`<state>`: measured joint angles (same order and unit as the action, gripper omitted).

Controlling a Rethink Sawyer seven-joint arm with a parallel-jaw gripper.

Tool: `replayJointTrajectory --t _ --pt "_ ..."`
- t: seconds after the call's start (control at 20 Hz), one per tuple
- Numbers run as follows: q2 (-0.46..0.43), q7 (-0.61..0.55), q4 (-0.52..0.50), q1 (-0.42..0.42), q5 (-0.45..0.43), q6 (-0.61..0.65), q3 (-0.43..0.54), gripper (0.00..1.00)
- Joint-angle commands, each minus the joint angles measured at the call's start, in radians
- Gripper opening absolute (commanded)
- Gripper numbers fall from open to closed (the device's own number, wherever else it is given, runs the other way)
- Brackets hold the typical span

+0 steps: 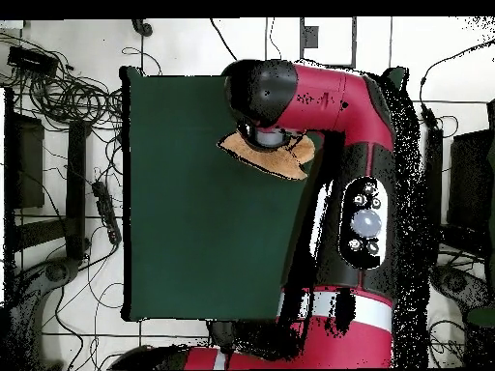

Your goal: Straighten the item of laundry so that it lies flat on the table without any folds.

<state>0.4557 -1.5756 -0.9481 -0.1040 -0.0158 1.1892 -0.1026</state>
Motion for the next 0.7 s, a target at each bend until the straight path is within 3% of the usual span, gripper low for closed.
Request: replayJointTrajectory --t 0.05,0.3,0.7 --pt "0.057 -0.093 -0.117 0.037 -0.005 0.039 0.043 0.00" --pt "0.046 -0.094 -0.075 0.040 -0.017 0.091 0.040 0.00" --pt "0.006 -0.166 -0.130 0.030 0.002 -0.059 0.056 0.00"
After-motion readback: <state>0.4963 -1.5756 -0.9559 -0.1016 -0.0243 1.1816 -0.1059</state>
